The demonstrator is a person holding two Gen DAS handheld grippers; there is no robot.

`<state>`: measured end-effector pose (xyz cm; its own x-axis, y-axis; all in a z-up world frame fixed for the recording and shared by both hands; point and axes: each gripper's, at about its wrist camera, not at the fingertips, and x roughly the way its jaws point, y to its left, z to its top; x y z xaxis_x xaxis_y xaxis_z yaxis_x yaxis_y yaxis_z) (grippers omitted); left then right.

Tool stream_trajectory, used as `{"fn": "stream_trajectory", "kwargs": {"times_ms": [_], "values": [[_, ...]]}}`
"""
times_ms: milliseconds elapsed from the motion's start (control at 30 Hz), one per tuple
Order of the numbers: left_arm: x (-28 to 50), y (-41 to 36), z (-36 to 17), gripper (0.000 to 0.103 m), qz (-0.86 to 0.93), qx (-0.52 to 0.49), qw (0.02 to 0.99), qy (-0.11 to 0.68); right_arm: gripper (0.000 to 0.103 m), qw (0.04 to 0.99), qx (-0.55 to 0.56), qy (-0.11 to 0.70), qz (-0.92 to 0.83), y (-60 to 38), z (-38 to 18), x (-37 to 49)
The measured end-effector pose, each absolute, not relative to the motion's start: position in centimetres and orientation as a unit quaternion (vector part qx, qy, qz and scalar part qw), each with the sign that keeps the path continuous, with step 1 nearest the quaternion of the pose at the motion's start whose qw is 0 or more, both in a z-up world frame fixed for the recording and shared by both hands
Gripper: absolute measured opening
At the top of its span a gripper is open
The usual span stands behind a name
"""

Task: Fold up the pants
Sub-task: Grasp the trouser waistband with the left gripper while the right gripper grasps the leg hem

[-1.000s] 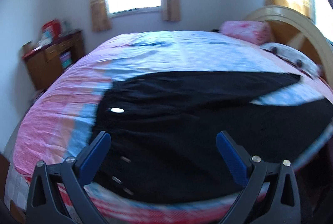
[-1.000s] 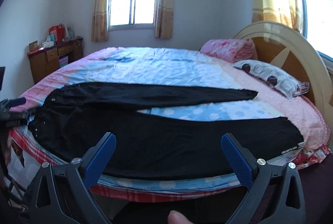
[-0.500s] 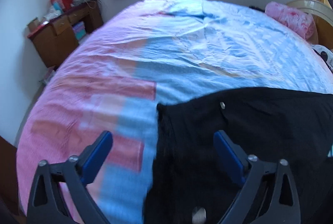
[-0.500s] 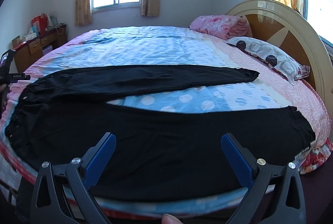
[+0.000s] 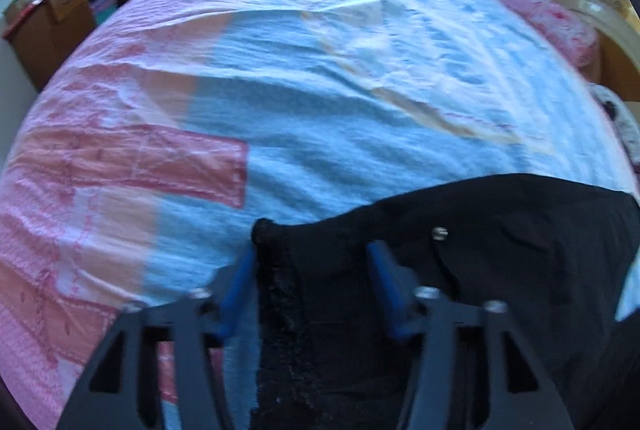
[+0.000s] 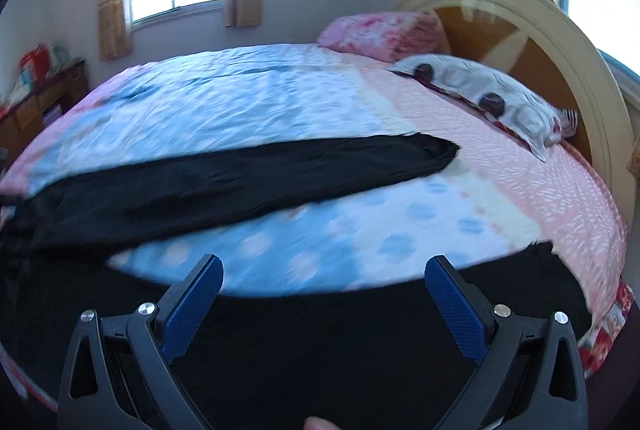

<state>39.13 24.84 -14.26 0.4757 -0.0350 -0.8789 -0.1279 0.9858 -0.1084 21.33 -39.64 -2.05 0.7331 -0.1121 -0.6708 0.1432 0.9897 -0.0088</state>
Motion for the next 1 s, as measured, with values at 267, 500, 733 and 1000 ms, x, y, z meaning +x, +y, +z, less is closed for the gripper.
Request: {"fn": "stream_trajectory", "kwargs": {"times_ms": [267,500,733,1000], "values": [[40.0,25.0,-14.4,0.042,0.015,-0.07,0.852,0.518,0.061,0.896,0.1,0.414,-0.121,-51.5,-2.5,33.6],[40.6,24.8,-14.5,0.042,0.005,-0.056,0.849,0.526,0.061,0.88,0.059,0.452,-0.133,-55.7,-4.0,44.5],[40.4,25.0,-14.8,0.042,-0.008,-0.059,0.855,0.515,0.061,0.849,0.043,0.517,-0.096,-57.0,-7.6,52.5],[40.4,24.5,-14.6,0.033,-0.005,-0.048,0.86,0.508,0.014,0.83,0.025,0.554,-0.052,-55.4,-10.1,53.8]]}}
